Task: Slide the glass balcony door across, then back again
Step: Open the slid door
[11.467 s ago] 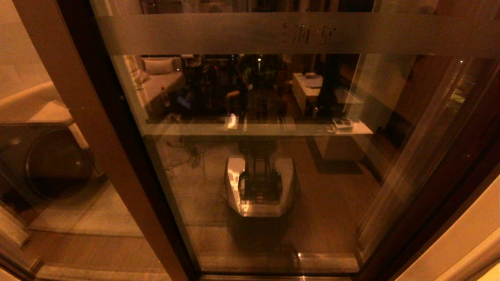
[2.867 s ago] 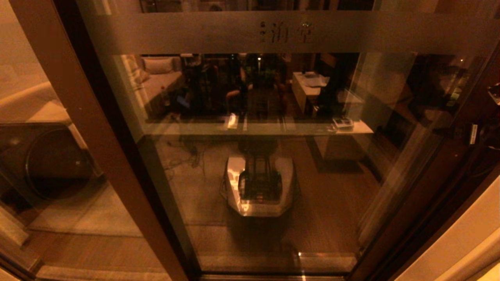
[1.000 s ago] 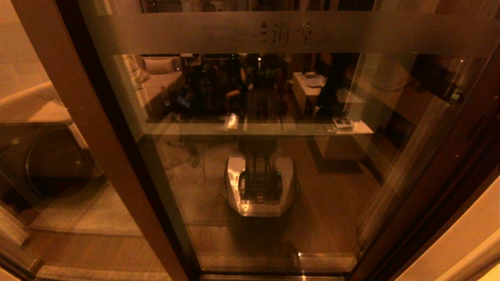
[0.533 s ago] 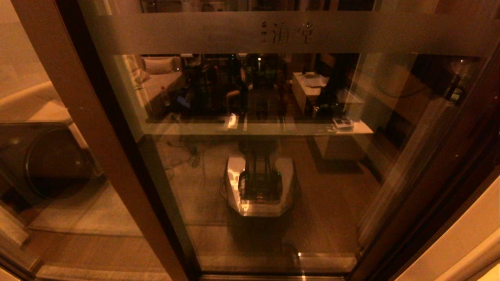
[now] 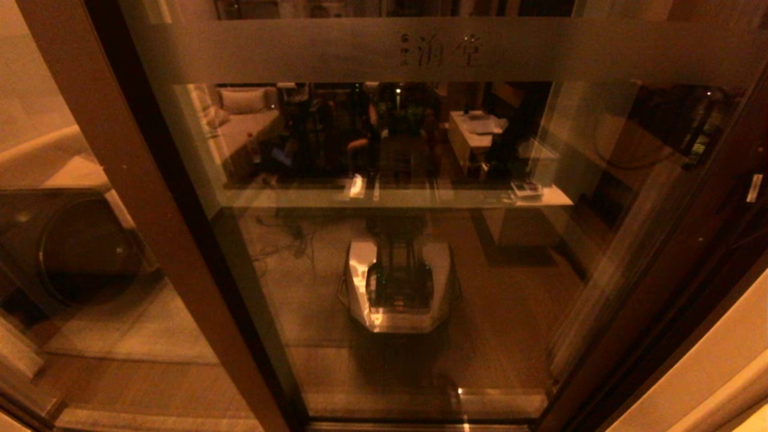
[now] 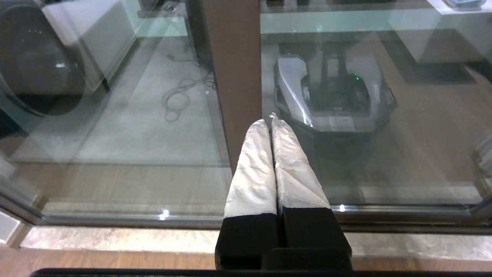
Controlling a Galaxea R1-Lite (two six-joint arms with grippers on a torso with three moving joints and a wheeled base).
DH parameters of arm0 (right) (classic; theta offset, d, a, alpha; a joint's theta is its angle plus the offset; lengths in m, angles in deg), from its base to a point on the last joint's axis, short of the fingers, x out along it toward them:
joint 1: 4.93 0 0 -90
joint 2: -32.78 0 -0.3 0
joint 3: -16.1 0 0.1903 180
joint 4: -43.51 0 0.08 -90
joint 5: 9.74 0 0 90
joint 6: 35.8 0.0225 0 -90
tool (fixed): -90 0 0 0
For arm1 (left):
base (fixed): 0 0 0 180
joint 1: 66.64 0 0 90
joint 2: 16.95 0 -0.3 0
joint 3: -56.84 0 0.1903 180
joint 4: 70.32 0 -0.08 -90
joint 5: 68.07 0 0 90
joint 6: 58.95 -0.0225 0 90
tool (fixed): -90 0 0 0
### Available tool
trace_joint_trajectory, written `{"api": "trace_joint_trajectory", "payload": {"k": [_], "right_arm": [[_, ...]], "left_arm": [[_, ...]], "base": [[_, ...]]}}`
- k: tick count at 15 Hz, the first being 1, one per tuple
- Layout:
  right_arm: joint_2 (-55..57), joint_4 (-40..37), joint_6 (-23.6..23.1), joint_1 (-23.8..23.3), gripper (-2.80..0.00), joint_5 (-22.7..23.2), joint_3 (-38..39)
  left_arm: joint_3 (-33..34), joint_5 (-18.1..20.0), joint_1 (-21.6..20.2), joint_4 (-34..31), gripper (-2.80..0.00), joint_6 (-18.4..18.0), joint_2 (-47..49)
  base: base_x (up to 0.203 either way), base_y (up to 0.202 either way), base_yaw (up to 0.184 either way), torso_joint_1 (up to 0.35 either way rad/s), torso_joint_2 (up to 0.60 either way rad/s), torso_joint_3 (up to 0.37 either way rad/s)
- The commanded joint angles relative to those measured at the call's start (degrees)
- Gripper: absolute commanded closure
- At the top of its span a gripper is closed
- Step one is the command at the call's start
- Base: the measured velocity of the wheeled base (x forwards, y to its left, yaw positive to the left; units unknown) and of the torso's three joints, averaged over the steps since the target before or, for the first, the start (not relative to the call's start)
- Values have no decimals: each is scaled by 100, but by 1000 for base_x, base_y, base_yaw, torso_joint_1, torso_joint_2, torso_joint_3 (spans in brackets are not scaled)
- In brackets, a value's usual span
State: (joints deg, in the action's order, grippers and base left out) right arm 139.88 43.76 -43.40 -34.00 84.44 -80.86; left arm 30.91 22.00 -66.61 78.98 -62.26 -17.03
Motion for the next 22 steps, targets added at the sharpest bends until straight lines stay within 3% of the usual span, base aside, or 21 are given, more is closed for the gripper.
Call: {"api": "trace_joint_trajectory", "payload": {"k": [1, 6, 10, 22], "right_arm": [[144, 12, 50, 74, 0, 35, 3], [214, 134, 321, 358, 0, 83, 117], [65, 333, 477, 490, 0, 575, 385], [-87, 430, 497, 831, 0, 676, 863]], "left_arm": [[1, 1, -2, -5, 0, -3, -1], [1, 1, -2, -5, 0, -3, -1], [1, 1, -2, -5, 0, -3, -1], [1, 1, -2, -5, 0, -3, -1]], "base": [[0, 0, 0, 0, 0, 0], [0, 0, 0, 0, 0, 0], [0, 0, 0, 0, 0, 0], [0, 0, 0, 0, 0, 0]]}}
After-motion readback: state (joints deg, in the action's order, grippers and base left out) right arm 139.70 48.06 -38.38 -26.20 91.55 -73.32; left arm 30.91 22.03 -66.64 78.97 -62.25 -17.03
